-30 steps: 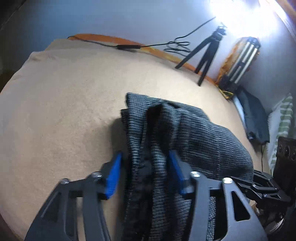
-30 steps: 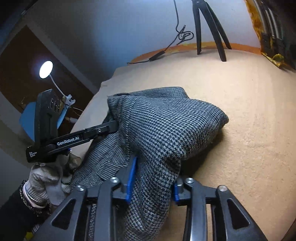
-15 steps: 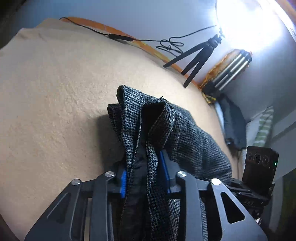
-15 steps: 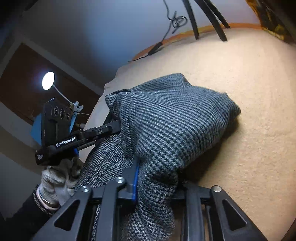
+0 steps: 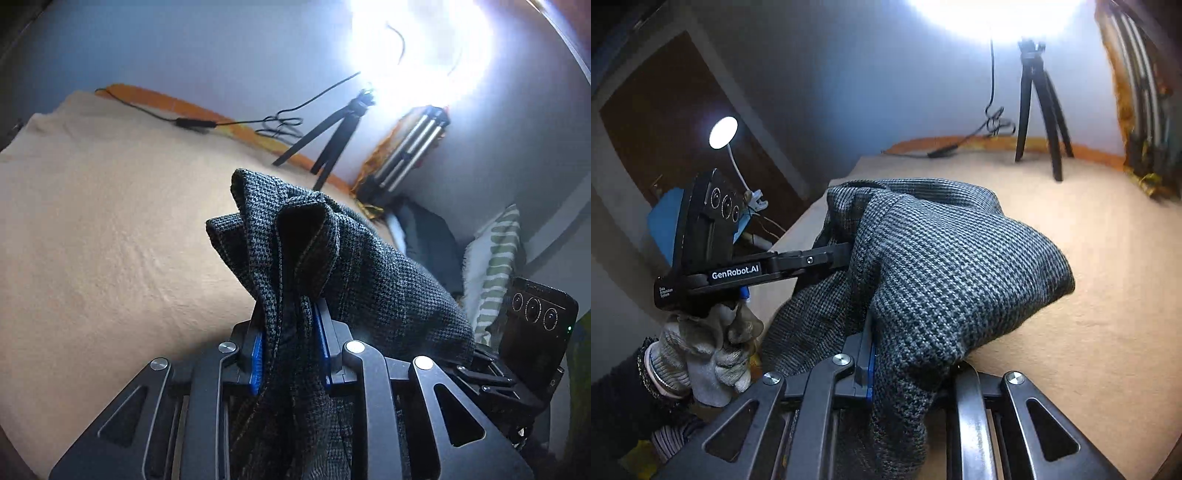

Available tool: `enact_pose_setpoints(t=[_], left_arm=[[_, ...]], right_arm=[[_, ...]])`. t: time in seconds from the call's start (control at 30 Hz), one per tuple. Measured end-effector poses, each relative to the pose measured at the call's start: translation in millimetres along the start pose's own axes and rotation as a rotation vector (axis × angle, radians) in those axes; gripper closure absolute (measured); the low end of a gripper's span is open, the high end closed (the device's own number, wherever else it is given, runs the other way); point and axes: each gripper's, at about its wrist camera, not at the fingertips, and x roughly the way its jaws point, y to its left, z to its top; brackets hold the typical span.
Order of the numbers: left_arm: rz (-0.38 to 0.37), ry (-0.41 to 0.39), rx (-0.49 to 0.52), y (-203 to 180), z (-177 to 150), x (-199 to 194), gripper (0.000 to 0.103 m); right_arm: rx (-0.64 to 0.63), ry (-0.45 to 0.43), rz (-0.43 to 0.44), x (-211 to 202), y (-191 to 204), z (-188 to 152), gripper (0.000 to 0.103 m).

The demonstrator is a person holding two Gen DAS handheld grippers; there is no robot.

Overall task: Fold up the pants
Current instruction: 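Lift the folded trousers with both tools and carry them toward the pillow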

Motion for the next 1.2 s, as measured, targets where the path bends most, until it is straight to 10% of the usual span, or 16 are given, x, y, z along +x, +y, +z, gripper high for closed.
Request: enact_pose_setpoints(t=[1.2], left_arm=[[-0.238, -0.092, 0.265, -214, 2, 45, 0.089]], right_arm=[[-0.068, -0.25, -0.281, -232, -52, -2, 0.091]])
